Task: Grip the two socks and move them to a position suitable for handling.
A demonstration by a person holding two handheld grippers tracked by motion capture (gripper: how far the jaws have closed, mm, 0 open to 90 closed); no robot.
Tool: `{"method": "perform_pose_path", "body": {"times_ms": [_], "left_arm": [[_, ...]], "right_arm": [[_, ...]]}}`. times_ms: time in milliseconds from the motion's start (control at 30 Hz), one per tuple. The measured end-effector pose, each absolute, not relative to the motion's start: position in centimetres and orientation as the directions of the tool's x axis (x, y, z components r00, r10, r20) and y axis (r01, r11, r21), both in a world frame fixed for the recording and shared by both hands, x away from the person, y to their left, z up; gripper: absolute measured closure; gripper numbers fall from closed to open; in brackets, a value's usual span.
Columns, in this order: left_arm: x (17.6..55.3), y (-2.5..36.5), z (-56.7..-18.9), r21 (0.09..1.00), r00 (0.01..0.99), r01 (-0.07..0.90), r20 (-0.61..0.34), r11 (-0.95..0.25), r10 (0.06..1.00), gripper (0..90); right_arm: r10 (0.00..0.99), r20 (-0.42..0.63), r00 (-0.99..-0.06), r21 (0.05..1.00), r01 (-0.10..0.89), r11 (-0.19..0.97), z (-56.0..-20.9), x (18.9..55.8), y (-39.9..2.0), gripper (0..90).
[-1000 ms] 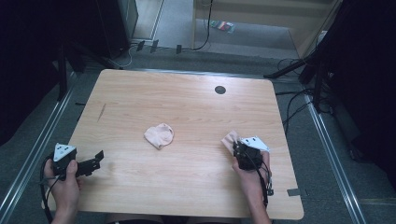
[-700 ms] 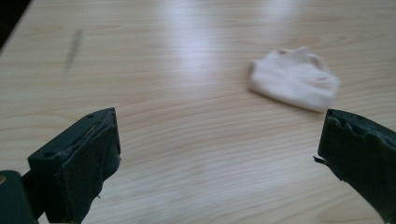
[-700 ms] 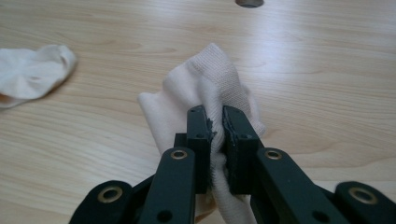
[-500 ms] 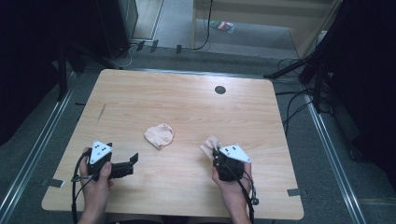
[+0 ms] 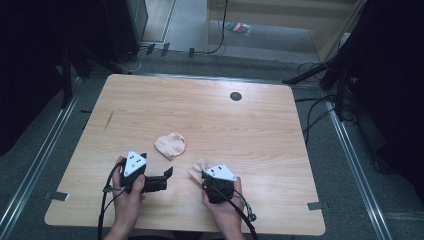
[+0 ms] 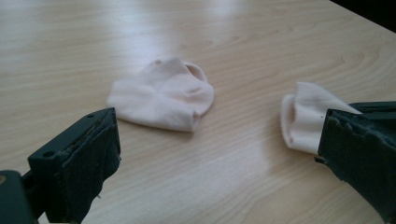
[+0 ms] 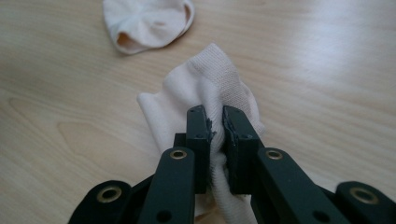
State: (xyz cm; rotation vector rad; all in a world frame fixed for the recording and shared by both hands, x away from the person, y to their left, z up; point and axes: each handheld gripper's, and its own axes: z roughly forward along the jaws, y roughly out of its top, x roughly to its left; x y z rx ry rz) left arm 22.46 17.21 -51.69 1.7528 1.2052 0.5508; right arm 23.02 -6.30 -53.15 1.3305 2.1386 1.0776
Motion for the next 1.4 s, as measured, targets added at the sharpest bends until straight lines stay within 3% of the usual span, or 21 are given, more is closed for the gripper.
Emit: {"method": "perform_pose_path", "body": {"times_ms": [100, 233, 300, 533, 833, 1067, 1400], "left_arm": [[22.1, 16.9, -52.6, 0.855, 0.450, 0.500, -0.120, -0.138, 0.885, 0.0], [22.0, 16.6, -53.5, 0.842, 0.471, 0.518, -0.133, -0.152, 0.872, 0.0], [22.1, 16.6, -53.6, 0.838, 0.474, 0.525, -0.141, -0.151, 0.869, 0.0], [22.2, 16.5, -54.2, 0.827, 0.486, 0.539, -0.152, -0.158, 0.860, 0.0], [22.2, 16.6, -54.4, 0.819, 0.486, 0.548, -0.146, -0.170, 0.862, 0.0], [22.3, 16.7, -54.4, 0.820, 0.478, 0.545, -0.131, -0.177, 0.869, 0.0], [22.4, 16.9, -54.5, 0.815, 0.475, 0.552, -0.133, -0.176, 0.870, 0.0]], "right_arm": [[0.864, 0.082, -0.497, 0.773, 0.579, 0.260, -53.7, 22.9, -6.0, 77.0], [0.809, 0.159, -0.566, 0.776, 0.578, 0.252, -53.5, 22.9, -6.2, 56.9], [0.794, 0.178, -0.581, 0.796, 0.560, 0.231, -52.8, 22.9, -6.9, 54.0], [0.804, 0.179, -0.568, 0.792, 0.568, 0.225, -52.5, 24.7, -8.9, 64.9], [0.799, 0.181, -0.574, 0.718, 0.632, 0.292, -54.4, 24.8, -8.5, 59.3], [0.805, 0.079, -0.587, 0.741, 0.575, 0.347, -54.4, 23.9, -7.6, 72.8], [0.774, 0.088, -0.627, 0.778, 0.529, 0.340, -53.3, 23.0, -7.7, 84.3]]}}
